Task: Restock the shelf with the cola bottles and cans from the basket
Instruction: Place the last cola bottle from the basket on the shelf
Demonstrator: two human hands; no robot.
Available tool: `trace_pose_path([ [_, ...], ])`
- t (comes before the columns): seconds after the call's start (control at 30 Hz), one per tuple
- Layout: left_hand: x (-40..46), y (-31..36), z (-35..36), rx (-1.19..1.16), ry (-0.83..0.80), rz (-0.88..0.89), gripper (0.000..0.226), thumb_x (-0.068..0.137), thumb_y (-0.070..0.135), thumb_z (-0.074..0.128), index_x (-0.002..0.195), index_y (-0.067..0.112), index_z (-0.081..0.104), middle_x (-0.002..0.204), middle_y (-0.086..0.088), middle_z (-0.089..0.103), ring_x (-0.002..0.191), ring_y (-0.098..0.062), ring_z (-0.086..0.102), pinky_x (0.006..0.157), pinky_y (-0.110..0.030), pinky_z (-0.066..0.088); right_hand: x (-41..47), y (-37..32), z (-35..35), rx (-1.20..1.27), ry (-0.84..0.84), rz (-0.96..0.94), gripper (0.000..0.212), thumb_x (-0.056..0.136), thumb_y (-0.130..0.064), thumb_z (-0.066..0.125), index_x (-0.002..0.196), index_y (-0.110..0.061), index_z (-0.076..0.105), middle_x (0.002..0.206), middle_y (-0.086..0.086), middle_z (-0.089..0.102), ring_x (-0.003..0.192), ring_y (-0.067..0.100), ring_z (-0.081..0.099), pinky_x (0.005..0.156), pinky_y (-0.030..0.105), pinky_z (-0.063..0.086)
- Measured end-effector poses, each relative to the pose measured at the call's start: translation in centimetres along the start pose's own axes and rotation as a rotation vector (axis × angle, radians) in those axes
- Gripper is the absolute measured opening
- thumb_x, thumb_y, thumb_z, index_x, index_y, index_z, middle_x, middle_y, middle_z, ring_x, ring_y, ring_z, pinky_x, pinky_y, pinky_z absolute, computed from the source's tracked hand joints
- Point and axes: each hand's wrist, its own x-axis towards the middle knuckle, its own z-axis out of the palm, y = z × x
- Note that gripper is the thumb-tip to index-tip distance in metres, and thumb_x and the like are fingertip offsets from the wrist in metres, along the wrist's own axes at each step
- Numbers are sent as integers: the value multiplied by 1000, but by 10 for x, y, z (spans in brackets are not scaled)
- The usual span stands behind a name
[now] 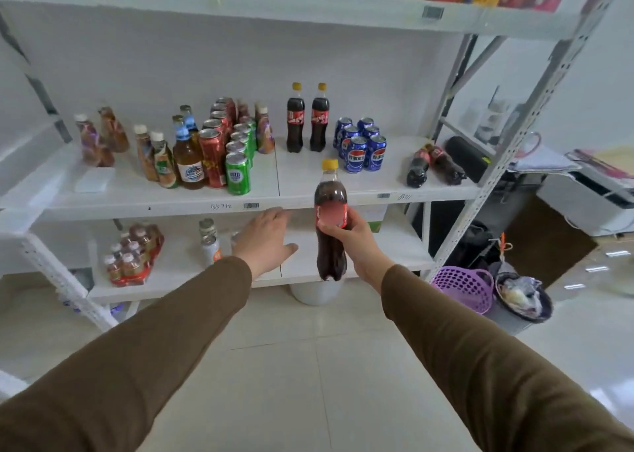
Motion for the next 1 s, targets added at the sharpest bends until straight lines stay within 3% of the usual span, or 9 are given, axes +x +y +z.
trace_pose_path([
  [0.27, 136, -23, 11, -45, -12, -19, 72, 90, 37, 68, 153, 17, 38, 160, -5, 36, 146, -26, 33, 116, -38, 30, 165, -30, -10, -55, -32, -51, 48, 79, -31, 85, 118, -32, 57, 113, -7, 70, 106, 11, 65, 79, 25, 48],
  [0.43, 221, -36, 18, -39, 6, -84, 71, 91, 38, 68, 152, 17, 38, 158, -4, 38, 144, -26, 34, 113, -39, 35, 269, -39, -8, -61, -116, -84, 52, 82, -26, 84, 126, -30, 56, 114, -12, 68, 105, 5, 62, 83, 27, 46],
  [0.53, 265, -42, 23, -35, -6, -136, 69, 92, 39, 67, 151, 17, 38, 157, -3, 38, 144, -25, 34, 112, -40, 36, 328, -38, -4, -55, -171, -64, 57, 83, -24, 83, 133, -26, 56, 118, -10, 68, 109, 10, 62, 88, 32, 44],
  [0.63, 301, -48, 29, -29, 10, -176, 66, 93, 39, 67, 149, 16, 40, 155, -4, 41, 142, -26, 37, 111, -39, 36, 376, -36, 4, -60, -233, -47, 59, 84, -21, 82, 136, -26, 54, 112, -18, 65, 102, 0, 59, 80, 22, 43],
  [0.77, 334, -56, 35, -12, 24, -219, 63, 91, 39, 68, 145, 15, 44, 149, -5, 46, 137, -26, 42, 105, -38, 39, 420, -31, 17, -52, -254, -39, 50, 84, -18, 83, 122, -37, 57, 103, -26, 67, 90, -13, 62, 72, 13, 43],
  [0.83, 346, -61, 37, -6, 23, -230, 62, 91, 39, 68, 142, 14, 45, 147, -5, 48, 135, -26, 43, 103, -38, 40, 435, -30, 24, -46, -261, -32, 49, 84, -18, 83, 120, -40, 57, 102, -28, 67, 90, -13, 61, 72, 13, 43],
  [1.0, 362, -72, 40, -8, 14, -240, 59, 90, 39, 68, 140, 14, 47, 144, -6, 49, 132, -27, 45, 102, -39, 43, 455, -26, 35, -47, -256, -48, 53, 85, -17, 83, 131, -24, 58, 106, -21, 69, 96, -7, 62, 76, 15, 45],
])
